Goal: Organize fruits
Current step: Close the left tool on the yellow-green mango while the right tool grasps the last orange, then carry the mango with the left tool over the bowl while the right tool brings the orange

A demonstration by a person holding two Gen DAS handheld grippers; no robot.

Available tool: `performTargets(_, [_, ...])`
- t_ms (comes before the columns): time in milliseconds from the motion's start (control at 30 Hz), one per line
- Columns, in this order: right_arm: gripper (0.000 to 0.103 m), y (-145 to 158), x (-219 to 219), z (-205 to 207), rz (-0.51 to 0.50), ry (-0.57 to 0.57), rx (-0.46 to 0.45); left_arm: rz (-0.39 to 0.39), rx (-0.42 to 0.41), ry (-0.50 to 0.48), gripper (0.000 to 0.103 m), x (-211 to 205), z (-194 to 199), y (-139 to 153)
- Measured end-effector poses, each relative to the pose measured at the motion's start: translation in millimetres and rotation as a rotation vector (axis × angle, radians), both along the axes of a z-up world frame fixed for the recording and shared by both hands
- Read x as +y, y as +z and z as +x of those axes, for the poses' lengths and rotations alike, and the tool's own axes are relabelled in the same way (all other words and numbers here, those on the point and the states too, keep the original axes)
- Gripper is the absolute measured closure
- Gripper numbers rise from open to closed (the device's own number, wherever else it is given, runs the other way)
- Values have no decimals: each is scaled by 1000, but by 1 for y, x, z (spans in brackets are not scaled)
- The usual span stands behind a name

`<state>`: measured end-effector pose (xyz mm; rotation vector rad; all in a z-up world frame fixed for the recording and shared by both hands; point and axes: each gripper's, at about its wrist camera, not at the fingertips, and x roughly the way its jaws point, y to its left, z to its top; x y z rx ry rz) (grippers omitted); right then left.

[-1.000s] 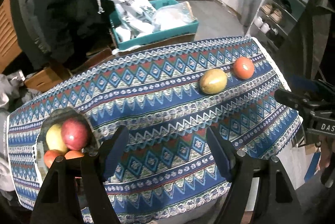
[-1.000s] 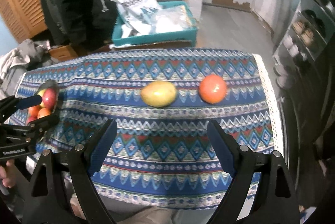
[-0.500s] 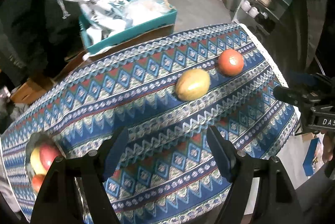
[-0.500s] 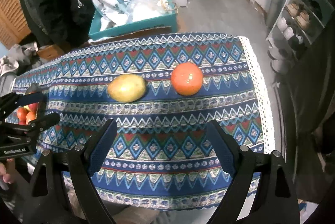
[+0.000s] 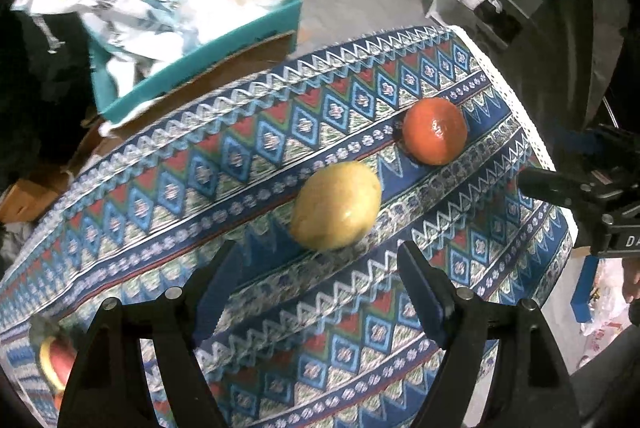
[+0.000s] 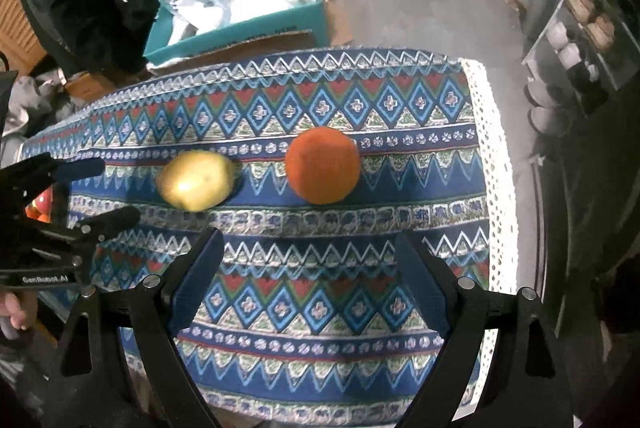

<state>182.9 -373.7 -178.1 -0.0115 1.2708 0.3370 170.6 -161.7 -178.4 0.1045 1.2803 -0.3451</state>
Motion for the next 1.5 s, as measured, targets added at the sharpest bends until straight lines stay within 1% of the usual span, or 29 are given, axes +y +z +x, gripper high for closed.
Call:
performTargets(100, [16, -15, -3, 12, 31, -22, 32, 8, 9, -21, 22, -10, 10, -12])
performTargets(233, [16, -30, -5, 24, 29, -35, 44, 46, 24, -38, 22, -22, 21, -29])
performTargets(300, [16, -36, -6, 28, 29, -34, 56, 47, 45, -43, 22, -26, 25, -38])
performTargets(633, [16, -50, -5, 44, 51, -42, 72, 51, 84, -63, 22, -32, 34, -72])
performTargets(700, [16, -52, -2, 46, 51, -34, 72, 40, 79, -61, 23, -32, 34, -74])
performTargets(767, [16, -56, 1, 50, 45, -30, 75, 17, 81, -71, 30, -33, 34, -77])
performTargets(800, [16, -57, 2, 52, 43, -29, 77, 8, 83, -75, 32, -34, 33, -78])
performTargets(900, [16, -63, 6, 57, 42, -27, 84, -5, 57, -63, 32, -35, 30, -79])
performTargets(1033, [16, -71, 14, 65, 30, -17, 89, -31, 67, -33, 32, -31, 29, -81])
performTargets(1133, [16, -79, 20, 69, -9, -19, 97, -31, 71, -16, 32, -24, 26, -82])
performTargets(1233, [16, -87, 22, 72, -21, -22, 115, -34, 70, 0, 32, -19, 23, -80])
performTargets(1267, [17, -88, 22, 73, -20, -20, 119, -38, 70, 6, 32, -17, 23, -80])
performTargets(1333, [24, -91, 22, 74, -22, -13, 123, -46, 69, 14, 32, -14, 21, -80])
performTargets(1367, [31, -92, 22, 74, -5, -5, 128, -47, 68, 18, 32, -12, 20, -79])
performTargets(1400, [35, -92, 22, 74, 6, -1, 128, -46, 68, 21, 32, -10, 18, -79])
performTargets(1500, [36, -90, 29, 71, -29, 9, 109, -44, 67, 27, 33, -3, 13, -76])
